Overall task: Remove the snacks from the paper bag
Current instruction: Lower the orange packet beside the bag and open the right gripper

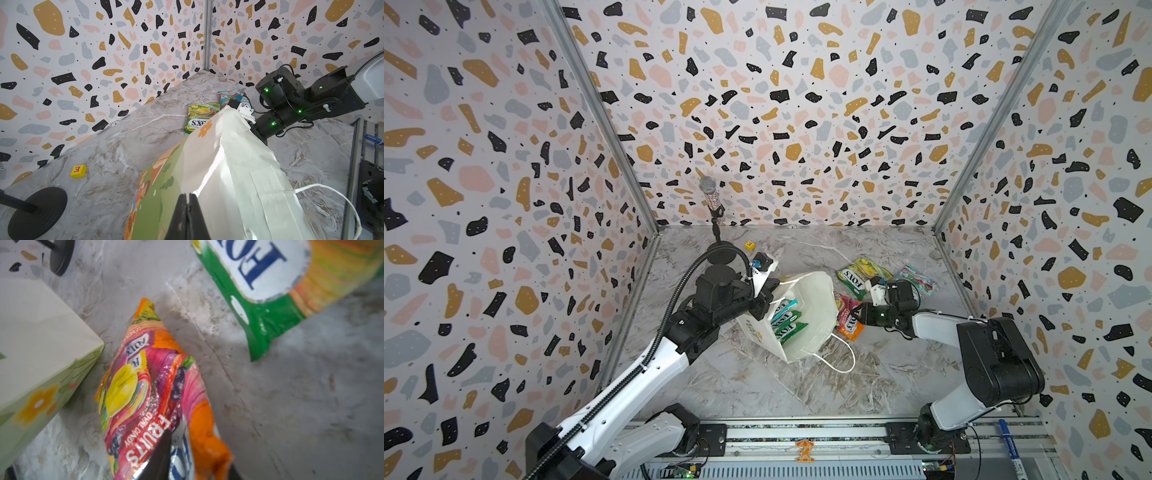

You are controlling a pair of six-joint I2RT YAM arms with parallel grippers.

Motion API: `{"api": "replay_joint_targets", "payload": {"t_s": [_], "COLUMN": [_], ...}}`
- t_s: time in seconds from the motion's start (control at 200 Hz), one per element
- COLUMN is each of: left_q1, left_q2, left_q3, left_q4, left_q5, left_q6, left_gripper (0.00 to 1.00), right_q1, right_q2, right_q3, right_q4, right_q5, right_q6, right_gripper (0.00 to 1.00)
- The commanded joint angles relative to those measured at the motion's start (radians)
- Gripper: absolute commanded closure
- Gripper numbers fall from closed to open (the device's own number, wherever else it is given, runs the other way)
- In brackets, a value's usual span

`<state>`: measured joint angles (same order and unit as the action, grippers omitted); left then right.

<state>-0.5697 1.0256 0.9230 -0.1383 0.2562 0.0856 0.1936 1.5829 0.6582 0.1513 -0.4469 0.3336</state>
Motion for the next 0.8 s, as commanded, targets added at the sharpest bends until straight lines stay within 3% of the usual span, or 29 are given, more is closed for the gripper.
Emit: {"api": "replay_joint_targets", "payload": {"t_s": [0.0, 0.16, 0.3, 0.606, 0.791], "left_q1": [-0.006, -0.013, -0.021, -0.058, -0.063], "left_q2": [-0.006, 0.0, 0.007, 0.015, 0.001], "left_q3": [0.02, 0.022, 0.025, 0.034, 0.011], "left_q4": [0.022, 0.02, 0.014, 0.006, 0.033], "left_q5": [0.023, 0.033, 0.063, 0.115, 0.118], "left_q6": [0.012, 0.01, 0.015, -0.01, -0.038], "left_gripper": [1.0, 1.0, 1.0, 1.0, 1.0], "right_q1": [-0.005, -0.005, -0.004, -0.001, 0.058], "right_q2": [-0.04, -0.163, -0.301, -0.573, -0.679], "right_q3": [0.034, 0.024, 0.022, -0.003, -0.006], "right_q4": [-0.051, -0.103, -0.151, -0.169, -0.162], "right_q5": [0.086, 0.147, 0.113, -0.134, -0.273], "right_q6": [-0.02, -0.02, -0.026, 0.038, 0.083], "right_gripper": [0.56, 0.47, 0.44, 0.43, 0.44]}}
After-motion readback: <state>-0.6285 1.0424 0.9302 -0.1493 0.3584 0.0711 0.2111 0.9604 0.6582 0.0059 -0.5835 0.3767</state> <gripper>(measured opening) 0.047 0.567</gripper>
